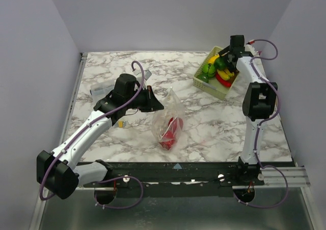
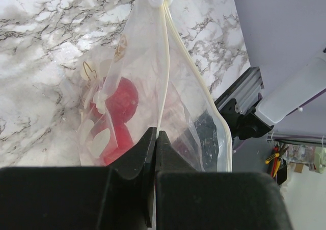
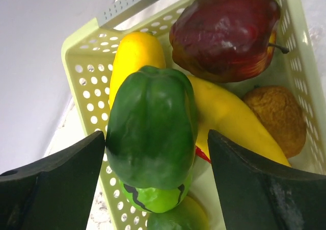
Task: Place the food in the zip-top bag and seal the zipper
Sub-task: Pick up the fake vegetable from the bin, then place the fake vegetable in the zipper food storage bag.
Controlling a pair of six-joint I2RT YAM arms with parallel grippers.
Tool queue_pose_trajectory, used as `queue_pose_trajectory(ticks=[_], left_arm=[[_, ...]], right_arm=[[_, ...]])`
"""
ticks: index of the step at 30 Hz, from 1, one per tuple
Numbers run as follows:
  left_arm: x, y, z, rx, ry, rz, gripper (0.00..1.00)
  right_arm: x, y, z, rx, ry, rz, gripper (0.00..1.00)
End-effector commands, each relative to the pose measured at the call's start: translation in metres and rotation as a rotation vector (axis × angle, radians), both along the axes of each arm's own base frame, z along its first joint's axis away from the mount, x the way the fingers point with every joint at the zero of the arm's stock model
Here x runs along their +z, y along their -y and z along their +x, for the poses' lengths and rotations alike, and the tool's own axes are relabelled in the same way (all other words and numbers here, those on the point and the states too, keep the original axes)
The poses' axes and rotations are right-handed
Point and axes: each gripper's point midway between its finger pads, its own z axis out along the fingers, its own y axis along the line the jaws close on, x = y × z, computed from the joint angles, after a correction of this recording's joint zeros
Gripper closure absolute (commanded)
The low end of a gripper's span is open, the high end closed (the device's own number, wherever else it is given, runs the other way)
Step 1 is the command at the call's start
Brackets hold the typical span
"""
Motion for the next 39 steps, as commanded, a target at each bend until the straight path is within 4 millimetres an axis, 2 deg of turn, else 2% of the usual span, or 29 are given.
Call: queue_pose_trajectory(ticks=[1, 2, 5, 12, 15, 19, 21, 24, 30, 34, 36, 39], left_arm=[[-0.004, 0.000, 0.002, 0.000, 0.004, 0.000, 1.00], [-0.003, 0.000, 0.002, 0.001, 0.005, 0.000, 1.00], [-0.006, 0.000, 0.003, 0.001, -0.001, 0.005, 1.00], [-0.006, -0.001, 0.003, 0.002, -0.008, 0.007, 1.00], [-0.006, 0.000, 0.003, -0.001, -0.012, 0.001, 1.00], [-0.007, 0.000, 0.004, 0.002, -0.013, 0.003, 1.00], [-0.006, 0.000, 0.004, 0.000, -0.015, 0.002, 1.00], [-0.008, 0.000, 0.004, -0.001, -0.024, 0.002, 1.00], [-0.010, 0.000, 0.006, -0.002, -0.052, -0.001, 1.00], [-0.010, 0.003, 0.004, -0.018, -0.070, -0.017, 1.00], [-0.010, 0.003, 0.005, -0.019, -0.075, -0.016, 1.00], [-0.010, 0.002, 0.005, -0.016, -0.070, -0.013, 1.00]], right_arm=[[-0.012, -0.009, -0.002, 0.031, -0.014, 0.024, 0.24], [-0.011, -0.009, -0.002, 0.035, -0.012, 0.020, 0.27], [-0.002, -0.009, 0.000, 0.052, 0.002, 0.005, 0.47], [0.037, -0.009, -0.008, 0.087, 0.056, -0.028, 0.76], [0.056, -0.016, -0.020, 0.133, 0.088, -0.017, 0.82], [0.076, -0.041, -0.050, 0.260, 0.167, 0.047, 0.84], [0.091, -0.068, -0.069, 0.403, 0.250, 0.082, 0.85], [0.106, -0.100, -0.108, 0.553, 0.316, 0.118, 0.85], [0.145, -0.186, -0.202, 0.911, 0.515, 0.175, 0.90], [0.184, -0.239, -0.264, 1.112, 0.656, 0.077, 0.90], [0.205, -0.256, -0.291, 1.177, 0.720, 0.049, 0.90], [0.229, -0.269, -0.319, 1.227, 0.797, 0.055, 0.91]])
